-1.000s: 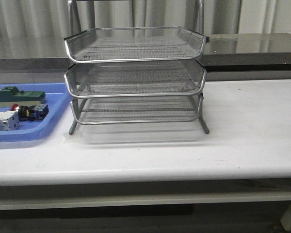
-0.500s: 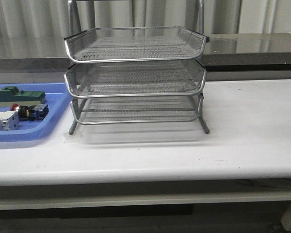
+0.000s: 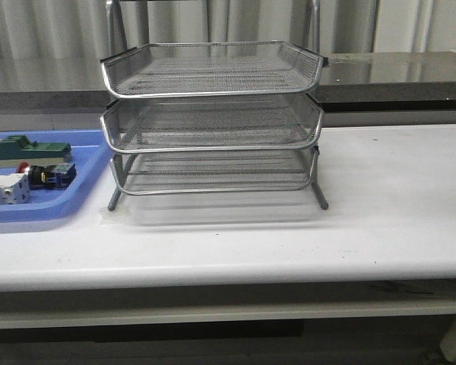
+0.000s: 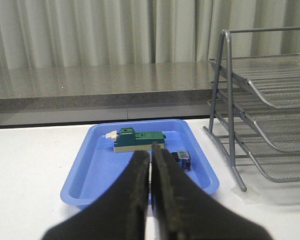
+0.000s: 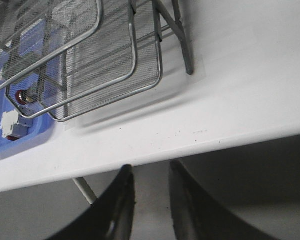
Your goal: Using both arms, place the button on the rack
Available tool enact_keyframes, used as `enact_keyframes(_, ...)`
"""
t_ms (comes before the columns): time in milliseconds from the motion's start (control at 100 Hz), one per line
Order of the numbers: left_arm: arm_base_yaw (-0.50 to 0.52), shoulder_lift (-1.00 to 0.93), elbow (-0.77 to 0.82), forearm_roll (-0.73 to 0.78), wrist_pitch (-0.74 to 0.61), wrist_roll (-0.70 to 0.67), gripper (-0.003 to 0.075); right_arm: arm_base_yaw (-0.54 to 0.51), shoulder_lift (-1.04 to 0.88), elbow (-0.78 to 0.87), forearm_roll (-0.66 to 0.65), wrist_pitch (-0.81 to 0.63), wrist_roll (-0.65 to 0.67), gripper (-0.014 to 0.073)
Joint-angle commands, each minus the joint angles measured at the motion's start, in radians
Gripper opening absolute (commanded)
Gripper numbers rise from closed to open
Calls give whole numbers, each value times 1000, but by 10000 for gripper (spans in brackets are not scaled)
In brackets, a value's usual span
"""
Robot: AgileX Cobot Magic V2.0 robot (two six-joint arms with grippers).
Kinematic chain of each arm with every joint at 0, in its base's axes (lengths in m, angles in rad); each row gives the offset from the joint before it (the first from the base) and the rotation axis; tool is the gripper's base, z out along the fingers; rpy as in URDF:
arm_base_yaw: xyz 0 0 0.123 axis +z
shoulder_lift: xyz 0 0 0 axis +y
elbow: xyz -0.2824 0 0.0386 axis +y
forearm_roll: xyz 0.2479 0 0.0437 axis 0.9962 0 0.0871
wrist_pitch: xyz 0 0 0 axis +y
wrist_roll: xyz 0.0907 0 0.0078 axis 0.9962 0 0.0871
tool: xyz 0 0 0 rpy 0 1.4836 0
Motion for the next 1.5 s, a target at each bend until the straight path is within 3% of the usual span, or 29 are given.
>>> enact_keyframes(0,-6,-36,47,-2,-75,-8,4,-2,26,-36,98,-73,-68,308)
enact_keyframes(150,-6,-36,47,-2,-75,-8,4,-2,115,-36,278,-83,-219,315)
enact_keyframes(510,-6,-36,47,-2,-75,-8,4,-2,363,-38,943,-41,-881,315)
enact_keyframes(650,-6,-36,47,-2,-75,-8,4,-2,459,-49,1124,28,-1066,315)
enact_keyframes(1060,-6,-36,47,-2,-75,-8,4,-2,718,-230,1172,154,-1117,315)
enact_keyframes(1490,-6,-36,47,-2,-75,-8,4,1,835,-334,1172,205,-1117,315)
